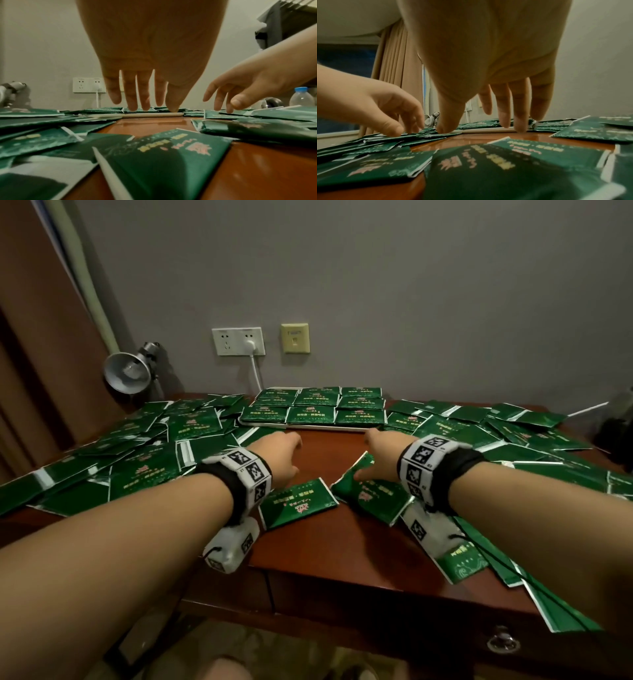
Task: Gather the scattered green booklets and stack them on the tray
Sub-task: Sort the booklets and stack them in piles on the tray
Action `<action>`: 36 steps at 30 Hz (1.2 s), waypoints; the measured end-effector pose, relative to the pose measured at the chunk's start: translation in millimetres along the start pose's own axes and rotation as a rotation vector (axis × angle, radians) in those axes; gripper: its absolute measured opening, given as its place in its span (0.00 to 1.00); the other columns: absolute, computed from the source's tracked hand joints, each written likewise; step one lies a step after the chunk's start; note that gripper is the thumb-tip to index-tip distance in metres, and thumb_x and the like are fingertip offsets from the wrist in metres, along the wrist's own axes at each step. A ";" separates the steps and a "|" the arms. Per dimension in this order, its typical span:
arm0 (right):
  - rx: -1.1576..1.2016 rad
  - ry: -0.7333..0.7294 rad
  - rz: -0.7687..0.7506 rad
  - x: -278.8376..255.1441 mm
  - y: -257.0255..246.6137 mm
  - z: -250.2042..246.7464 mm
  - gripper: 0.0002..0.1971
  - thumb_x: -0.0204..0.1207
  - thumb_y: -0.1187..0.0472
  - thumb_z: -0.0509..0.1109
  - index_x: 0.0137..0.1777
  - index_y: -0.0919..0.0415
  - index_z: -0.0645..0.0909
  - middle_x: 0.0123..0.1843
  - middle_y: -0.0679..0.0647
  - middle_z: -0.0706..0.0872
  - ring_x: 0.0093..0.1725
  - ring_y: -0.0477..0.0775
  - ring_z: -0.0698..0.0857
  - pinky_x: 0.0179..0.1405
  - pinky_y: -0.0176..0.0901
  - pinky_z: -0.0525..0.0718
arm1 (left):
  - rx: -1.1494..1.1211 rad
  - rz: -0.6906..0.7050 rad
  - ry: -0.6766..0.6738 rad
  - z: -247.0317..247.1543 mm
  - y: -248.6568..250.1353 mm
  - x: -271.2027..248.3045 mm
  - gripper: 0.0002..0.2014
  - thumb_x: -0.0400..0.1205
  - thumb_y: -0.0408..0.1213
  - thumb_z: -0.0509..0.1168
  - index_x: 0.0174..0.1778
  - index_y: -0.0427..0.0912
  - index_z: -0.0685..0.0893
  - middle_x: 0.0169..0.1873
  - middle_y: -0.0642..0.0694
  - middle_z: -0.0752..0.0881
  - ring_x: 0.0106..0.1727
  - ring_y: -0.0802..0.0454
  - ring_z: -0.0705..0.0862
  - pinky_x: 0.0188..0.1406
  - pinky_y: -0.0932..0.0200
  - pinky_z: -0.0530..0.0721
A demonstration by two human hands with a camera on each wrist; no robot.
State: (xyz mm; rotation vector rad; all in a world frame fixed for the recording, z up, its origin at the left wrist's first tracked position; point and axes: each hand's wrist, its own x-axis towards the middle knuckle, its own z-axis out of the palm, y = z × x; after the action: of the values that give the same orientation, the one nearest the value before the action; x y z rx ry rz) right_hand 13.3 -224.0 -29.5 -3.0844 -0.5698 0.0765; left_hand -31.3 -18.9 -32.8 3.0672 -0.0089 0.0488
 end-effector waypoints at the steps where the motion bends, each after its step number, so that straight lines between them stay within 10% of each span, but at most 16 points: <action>1: -0.005 -0.021 0.008 2.2 0.6 5.0 0.39 0.68 0.34 0.74 0.71 0.59 0.69 0.62 0.54 0.84 0.56 0.57 0.84 0.55 0.53 0.86 | 0.014 0.002 -0.038 2.1 1.7 -0.2 0.20 0.79 0.42 0.69 0.67 0.46 0.77 0.62 0.46 0.81 0.61 0.48 0.82 0.59 0.52 0.83; 13: -0.319 -0.218 -0.192 18.7 -21.2 25.1 0.36 0.70 0.35 0.71 0.76 0.45 0.68 0.69 0.51 0.77 0.67 0.59 0.71 0.62 0.52 0.76 | 0.220 -0.058 -0.359 30.4 36.1 -9.6 0.37 0.76 0.68 0.63 0.77 0.54 0.64 0.70 0.39 0.67 0.64 0.35 0.78 0.61 0.44 0.79; 18: -0.298 -0.196 -0.126 18.5 -24.7 14.9 0.27 0.72 0.35 0.70 0.62 0.54 0.78 0.55 0.52 0.84 0.58 0.56 0.79 0.52 0.50 0.82 | 0.159 0.072 -0.381 21.0 35.1 -17.8 0.29 0.74 0.63 0.70 0.64 0.49 0.76 0.63 0.44 0.73 0.62 0.38 0.77 0.53 0.50 0.75; 23: 0.018 -0.035 0.025 20.0 -22.6 -0.6 0.23 0.80 0.42 0.66 0.61 0.62 0.82 0.53 0.56 0.87 0.50 0.56 0.86 0.46 0.47 0.86 | -0.099 0.177 -0.227 24.0 25.0 -20.2 0.09 0.75 0.30 0.65 0.46 0.49 0.79 0.53 0.45 0.78 0.57 0.42 0.76 0.55 0.51 0.79; 26: 0.072 -0.004 0.123 23.4 -21.5 -10.5 0.20 0.84 0.47 0.62 0.59 0.65 0.82 0.54 0.58 0.87 0.52 0.58 0.87 0.48 0.48 0.85 | 0.000 -0.069 -0.121 26.9 23.8 -22.3 0.20 0.79 0.46 0.66 0.67 0.52 0.74 0.66 0.41 0.70 0.69 0.37 0.69 0.63 0.42 0.76; 30: 0.029 -0.037 0.193 32.1 -15.5 -3.1 0.18 0.83 0.50 0.63 0.56 0.66 0.82 0.51 0.59 0.85 0.51 0.62 0.86 0.53 0.50 0.85 | 0.196 -0.298 -0.357 35.7 21.9 -22.2 0.41 0.76 0.74 0.54 0.81 0.54 0.63 0.79 0.37 0.57 0.76 0.30 0.67 0.73 0.35 0.69; 33: -0.059 -0.053 0.103 24.7 -13.9 3.7 0.21 0.75 0.44 0.70 0.57 0.60 0.80 0.52 0.56 0.84 0.51 0.59 0.85 0.48 0.49 0.86 | 0.137 -0.223 -0.374 31.9 24.0 -20.8 0.30 0.79 0.61 0.62 0.74 0.52 0.69 0.73 0.39 0.63 0.69 0.35 0.74 0.65 0.44 0.78; 36: -0.161 -0.111 -0.108 6.0 -13.8 5.5 0.34 0.66 0.36 0.75 0.68 0.52 0.74 0.63 0.52 0.80 0.62 0.57 0.78 0.56 0.50 0.82 | -0.079 0.004 -0.388 25.4 25.2 -18.8 0.04 0.78 0.42 0.64 0.46 0.56 0.80 0.67 0.42 0.75 0.61 0.42 0.79 0.60 0.50 0.81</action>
State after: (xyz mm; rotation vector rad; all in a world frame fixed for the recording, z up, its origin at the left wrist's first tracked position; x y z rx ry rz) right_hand 13.7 -208.9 -35.1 -3.2120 -0.7826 0.2121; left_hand -49.5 -45.8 -56.9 2.9436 -0.0377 -0.5316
